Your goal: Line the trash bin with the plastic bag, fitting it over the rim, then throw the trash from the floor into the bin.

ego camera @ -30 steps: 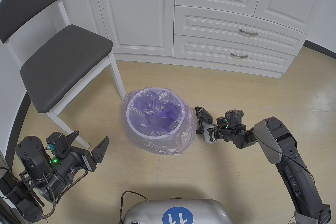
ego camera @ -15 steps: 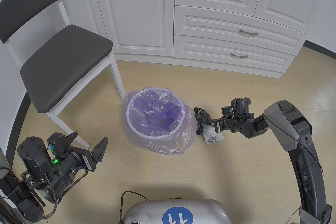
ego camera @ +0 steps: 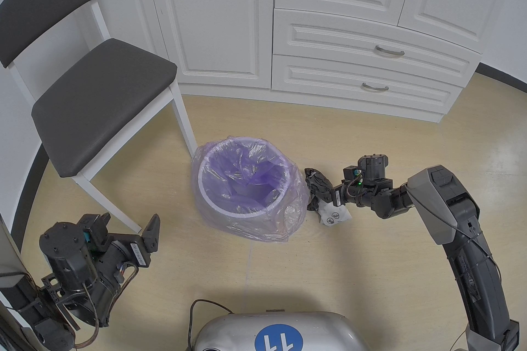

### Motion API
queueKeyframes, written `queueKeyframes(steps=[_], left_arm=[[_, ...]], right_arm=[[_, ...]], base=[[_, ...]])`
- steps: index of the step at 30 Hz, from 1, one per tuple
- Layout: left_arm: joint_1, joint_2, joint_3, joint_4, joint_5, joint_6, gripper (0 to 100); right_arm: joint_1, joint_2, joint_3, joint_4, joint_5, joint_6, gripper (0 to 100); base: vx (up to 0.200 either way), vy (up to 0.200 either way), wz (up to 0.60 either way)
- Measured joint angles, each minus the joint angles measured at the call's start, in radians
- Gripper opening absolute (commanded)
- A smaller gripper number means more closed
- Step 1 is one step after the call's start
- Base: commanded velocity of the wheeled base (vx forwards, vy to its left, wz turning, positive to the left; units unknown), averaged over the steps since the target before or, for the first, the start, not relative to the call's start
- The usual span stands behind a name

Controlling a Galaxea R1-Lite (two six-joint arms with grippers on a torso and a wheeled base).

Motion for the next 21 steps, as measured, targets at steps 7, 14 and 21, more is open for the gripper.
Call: queueKeyframes(steps=[7,14,21], left_arm=[[-0.105,0.032,0.000,0.000,0.061,-0.127,100],[-0.114,0.008,0.000,-0.001,0.007,-0.119,100],[-0.116,-0.001,0.000,-0.001,0.008,-0.117,100]], right_arm=[[-0.001,0.029,-0.013,0.004,0.003,0.004,100],[0.005,0.067,-0.075,0.025,0.008,0.022,100],[0.009,0.106,-0.097,0.092,0.031,0.029,100]], base=[[0.171,0.000,0.00],[0.000,0.000,0.00],[0.000,0.000,0.00]])
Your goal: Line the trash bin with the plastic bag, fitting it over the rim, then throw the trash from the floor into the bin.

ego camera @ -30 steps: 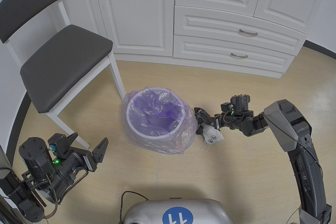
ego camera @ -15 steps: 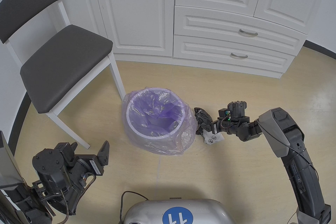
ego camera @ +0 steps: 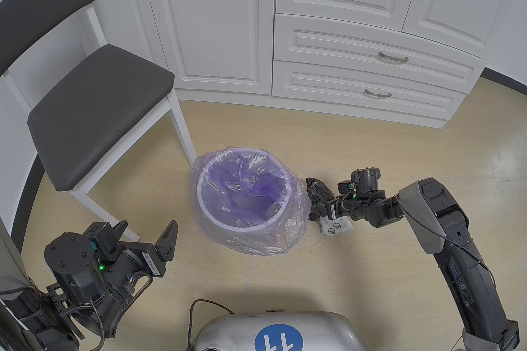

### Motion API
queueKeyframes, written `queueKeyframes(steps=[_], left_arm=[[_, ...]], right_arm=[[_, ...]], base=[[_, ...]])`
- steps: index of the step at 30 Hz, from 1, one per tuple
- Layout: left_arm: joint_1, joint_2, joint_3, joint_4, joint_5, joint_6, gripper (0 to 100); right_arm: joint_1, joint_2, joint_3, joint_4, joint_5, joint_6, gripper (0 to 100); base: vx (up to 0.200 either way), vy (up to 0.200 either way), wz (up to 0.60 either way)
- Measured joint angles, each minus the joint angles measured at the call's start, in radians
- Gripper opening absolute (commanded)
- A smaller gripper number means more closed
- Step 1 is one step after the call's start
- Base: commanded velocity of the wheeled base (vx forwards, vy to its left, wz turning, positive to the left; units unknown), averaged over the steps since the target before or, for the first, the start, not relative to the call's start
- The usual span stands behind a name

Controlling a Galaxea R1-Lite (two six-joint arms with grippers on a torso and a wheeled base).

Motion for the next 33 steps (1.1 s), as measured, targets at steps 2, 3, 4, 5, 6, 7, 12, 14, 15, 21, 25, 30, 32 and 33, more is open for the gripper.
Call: queueKeyframes(steps=[2,3,4,5,6,7,12,14,15,21,25,30,32,33], left_arm=[[0.000,0.000,0.000,0.000,0.000,0.000,100],[0.000,0.000,0.000,0.000,0.001,0.000,100],[0.000,0.000,0.000,0.000,0.001,0.000,100],[0.000,0.000,0.000,0.000,0.001,0.000,100],[0.000,0.000,0.000,0.000,0.001,0.000,100],[0.000,-0.001,0.000,0.000,0.002,0.000,100],[0.000,-0.006,0.000,0.000,0.002,0.000,100],[0.000,-0.007,-0.001,-0.001,0.003,0.000,100],[0.000,-0.007,-0.001,-0.001,0.003,0.000,100],[0.000,-0.010,0.000,-0.001,0.003,0.000,100],[0.001,-0.010,0.000,0.000,0.004,0.000,100],[0.002,-0.010,0.000,0.000,0.004,-0.001,100],[0.001,-0.010,0.000,0.000,0.005,-0.001,100],[0.001,-0.010,0.000,0.000,0.005,-0.001,100]], right_arm=[[-0.001,0.007,-0.001,-0.003,0.012,0.000,100],[-0.002,0.010,-0.002,-0.010,0.013,0.000,100],[-0.004,0.011,-0.002,-0.014,0.012,0.000,100],[-0.006,0.013,-0.002,-0.020,0.011,0.001,100],[-0.007,0.014,-0.002,-0.029,0.010,0.001,100],[-0.007,0.015,-0.002,-0.043,0.009,0.001,100],[-0.009,0.023,-0.003,-0.084,0.006,0.002,0],[-0.010,0.027,-0.003,-0.084,0.005,0.001,0],[-0.010,0.029,-0.002,-0.084,0.004,0.001,0],[-0.009,0.030,-0.002,-0.077,-0.009,-0.001,0],[-0.009,0.002,0.006,-0.079,-0.008,-0.001,0],[-0.011,-0.077,0.100,-0.081,-0.002,-0.003,0],[-0.012,-0.125,0.153,-0.082,0.000,-0.004,0],[-0.012,-0.143,0.170,-0.081,0.001,-0.004,0]], base=[[0.000,0.000,0.00],[0.000,0.000,0.00],[0.000,0.000,0.00],[0.000,0.000,0.00],[0.000,0.000,0.00],[0.000,0.000,0.00],[0.000,0.000,0.00],[0.000,0.000,0.00],[0.000,0.000,0.00],[0.000,0.000,0.00],[0.000,0.000,0.00],[0.000,0.000,0.00],[0.000,0.000,0.00],[0.000,0.000,0.00]])
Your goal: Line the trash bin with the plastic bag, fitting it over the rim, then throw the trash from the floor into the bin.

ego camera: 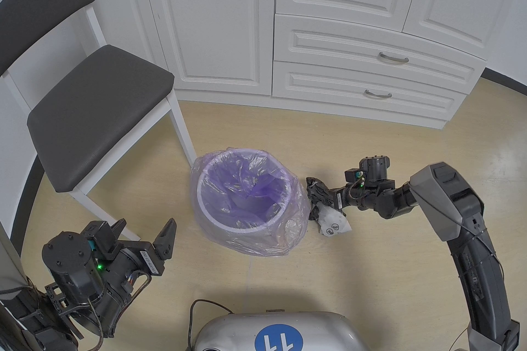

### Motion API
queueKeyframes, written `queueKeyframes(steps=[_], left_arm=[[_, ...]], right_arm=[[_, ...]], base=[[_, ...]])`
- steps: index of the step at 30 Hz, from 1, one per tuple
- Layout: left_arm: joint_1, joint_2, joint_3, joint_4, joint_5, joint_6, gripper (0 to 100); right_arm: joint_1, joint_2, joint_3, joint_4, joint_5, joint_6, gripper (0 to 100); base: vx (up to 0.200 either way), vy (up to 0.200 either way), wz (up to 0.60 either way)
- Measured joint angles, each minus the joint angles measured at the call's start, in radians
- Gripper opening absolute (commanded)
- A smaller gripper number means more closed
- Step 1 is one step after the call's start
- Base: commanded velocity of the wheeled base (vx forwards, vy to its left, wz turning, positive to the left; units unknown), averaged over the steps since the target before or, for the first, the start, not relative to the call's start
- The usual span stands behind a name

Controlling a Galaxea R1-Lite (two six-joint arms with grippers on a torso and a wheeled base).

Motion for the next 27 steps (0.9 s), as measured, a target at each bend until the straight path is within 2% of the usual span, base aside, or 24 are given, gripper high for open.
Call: queueKeyframes(steps=[7,8,15,21,24,27], left_arm=[[-0.001,0.001,0.000,0.000,0.002,-0.001,100],[-0.001,0.001,0.000,0.000,0.002,-0.001,100],[-0.008,0.007,0.000,0.000,0.005,-0.002,100],[-0.059,0.006,0.000,-0.001,0.073,-0.004,100],[-0.069,0.007,0.000,-0.001,0.081,-0.016,100],[-0.056,0.003,0.000,-0.001,0.054,-0.025,100]], right_arm=[[0.004,-0.154,0.159,-0.001,0.003,-0.003,0],[0.006,-0.165,0.168,-0.003,0.003,-0.004,100],[0.009,-0.142,0.117,-0.002,0.004,-0.021,100],[0.009,-0.077,0.062,0.011,0.007,-0.021,100],[0.011,-0.047,0.040,0.014,0.007,-0.020,100],[0.013,-0.024,0.025,0.015,0.008,-0.020,100]], base=[[0.000,0.000,0.00],[0.000,0.000,0.00],[0.000,0.000,0.00],[0.000,0.000,0.00],[0.200,0.000,0.00],[0.200,0.000,0.00]])
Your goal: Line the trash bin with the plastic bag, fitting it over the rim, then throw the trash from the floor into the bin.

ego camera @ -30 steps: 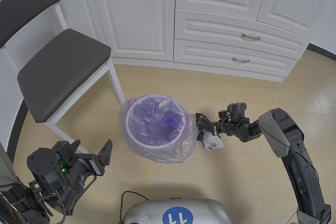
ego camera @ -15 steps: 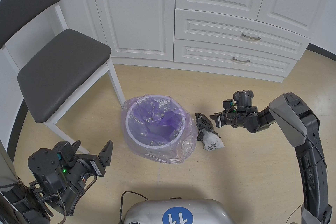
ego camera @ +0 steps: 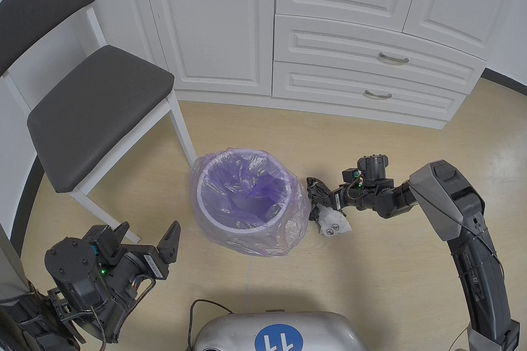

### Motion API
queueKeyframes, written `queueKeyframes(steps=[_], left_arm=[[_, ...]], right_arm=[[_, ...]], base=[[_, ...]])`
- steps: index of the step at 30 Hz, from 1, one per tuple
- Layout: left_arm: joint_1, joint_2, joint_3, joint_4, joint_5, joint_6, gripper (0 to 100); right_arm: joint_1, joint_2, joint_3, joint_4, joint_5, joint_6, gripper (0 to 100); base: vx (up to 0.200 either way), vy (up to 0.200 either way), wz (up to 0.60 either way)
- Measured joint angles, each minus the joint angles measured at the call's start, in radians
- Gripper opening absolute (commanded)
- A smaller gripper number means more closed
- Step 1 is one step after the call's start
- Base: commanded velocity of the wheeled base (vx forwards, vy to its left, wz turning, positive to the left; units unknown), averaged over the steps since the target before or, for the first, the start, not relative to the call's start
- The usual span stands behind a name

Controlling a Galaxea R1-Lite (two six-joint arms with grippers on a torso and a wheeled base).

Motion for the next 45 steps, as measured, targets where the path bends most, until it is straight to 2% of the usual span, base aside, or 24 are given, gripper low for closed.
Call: queueKeyframes(steps=[4,6,9,16,30,38,39,45], left_arm=[[0.037,-0.024,0.000,0.001,-0.106,-0.009,100],[0.052,-0.039,0.000,0.001,-0.123,-0.011,100],[0.063,-0.049,0.000,0.001,-0.126,-0.013,100],[0.073,-0.038,0.000,0.001,-0.110,-0.012,100],[0.084,-0.021,0.000,0.001,-0.107,-0.011,100],[0.084,-0.015,0.000,0.001,-0.107,-0.010,100],[0.084,-0.015,0.000,0.001,-0.108,-0.010,100],[0.084,-0.014,0.000,0.000,-0.109,-0.005,100]], right_arm=[[0.003,0.031,-0.032,0.001,-0.001,0.001,100],[0.005,0.051,-0.060,0.001,-0.001,0.007,100],[0.006,0.078,-0.103,0.001,-0.001,0.027,100],[0.008,0.161,-0.185,0.028,-0.028,0.051,100],[0.011,0.205,-0.197,0.078,-0.034,0.049,100],[0.014,0.204,-0.197,0.160,-0.035,0.046,100],[0.014,0.204,-0.197,0.163,-0.035,0.045,0],[0.015,0.202,-0.197,0.166,-0.035,0.045,0]], base=[[0.200,0.000,0.00],[0.200,0.000,0.00],[0.200,0.000,0.00],[0.000,0.000,0.00],[0.000,0.000,0.00],[0.000,0.000,0.00],[0.000,0.000,0.00],[0.000,0.000,0.00]])
